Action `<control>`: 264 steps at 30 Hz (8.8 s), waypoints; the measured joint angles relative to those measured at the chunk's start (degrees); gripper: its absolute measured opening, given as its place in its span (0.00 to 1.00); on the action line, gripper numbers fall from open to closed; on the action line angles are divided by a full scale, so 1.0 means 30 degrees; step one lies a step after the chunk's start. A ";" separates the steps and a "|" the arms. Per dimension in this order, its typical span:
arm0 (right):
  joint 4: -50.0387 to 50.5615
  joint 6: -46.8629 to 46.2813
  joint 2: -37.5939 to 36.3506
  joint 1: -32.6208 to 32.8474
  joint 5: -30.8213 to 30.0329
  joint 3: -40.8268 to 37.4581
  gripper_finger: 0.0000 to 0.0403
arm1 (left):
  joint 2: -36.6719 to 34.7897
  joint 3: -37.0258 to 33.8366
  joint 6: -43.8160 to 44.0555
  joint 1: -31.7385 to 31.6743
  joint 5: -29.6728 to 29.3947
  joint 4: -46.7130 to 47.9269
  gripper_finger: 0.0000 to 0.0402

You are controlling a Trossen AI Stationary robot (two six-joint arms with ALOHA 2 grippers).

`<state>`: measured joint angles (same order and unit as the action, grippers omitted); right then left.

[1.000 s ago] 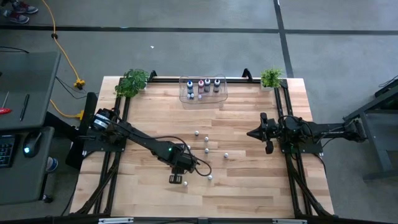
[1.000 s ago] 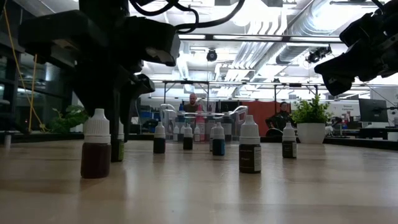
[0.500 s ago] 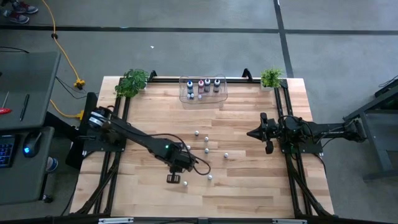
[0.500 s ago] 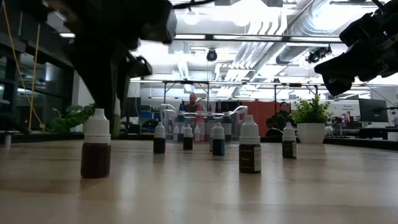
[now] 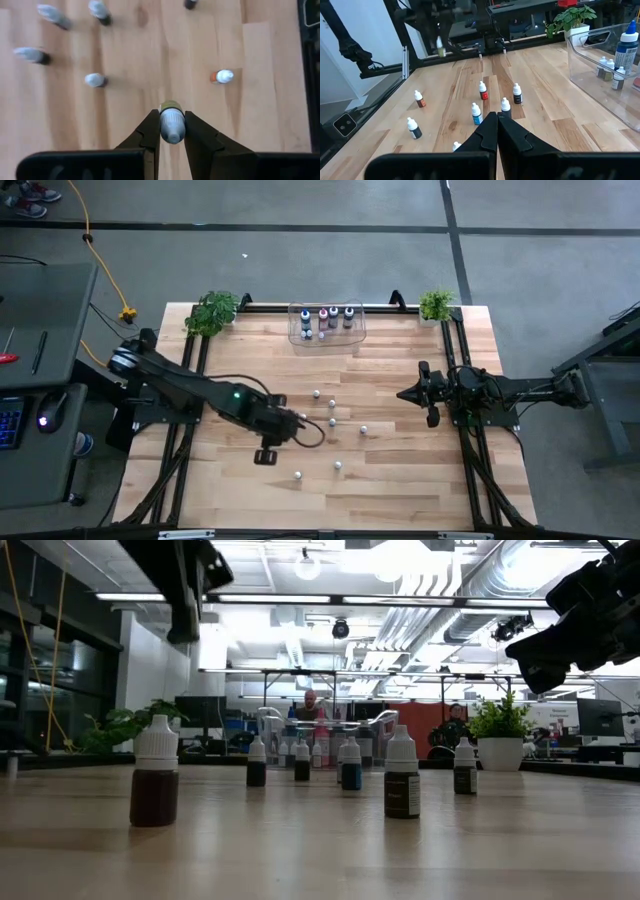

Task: Pick & Place food coloring
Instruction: Put the small green food coloring bottle into the transparent bin, then put the small red food coloring bottle into the transparent bin

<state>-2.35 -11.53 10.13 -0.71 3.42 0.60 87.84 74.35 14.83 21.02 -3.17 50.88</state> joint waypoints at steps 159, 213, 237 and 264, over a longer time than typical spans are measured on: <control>0.0119 0.0004 0.0007 -0.0005 -0.0002 -0.0006 0.00 | 1.6054 1.6801 0.2943 -1.4795 -0.2689 0.2744 0.39; 0.0007 0.0001 0.0140 0.0001 0.0007 -0.0002 0.00 | 0.5999 1.4880 0.2227 -0.7378 -0.4214 1.2463 0.39; -0.0001 0.0004 0.0229 -0.0001 0.0002 0.0000 0.00 | -0.2102 -0.8009 -0.2913 -0.6091 0.2533 -0.8233 0.39; 0.0039 0.0006 0.0229 0.0001 -0.0005 0.0000 0.00 | 0.0799 -0.4453 -0.5131 -0.5967 0.2254 -0.5633 0.64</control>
<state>-2.23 -11.51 10.82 -0.71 3.41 0.60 90.24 60.99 -0.56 3.11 3.60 33.98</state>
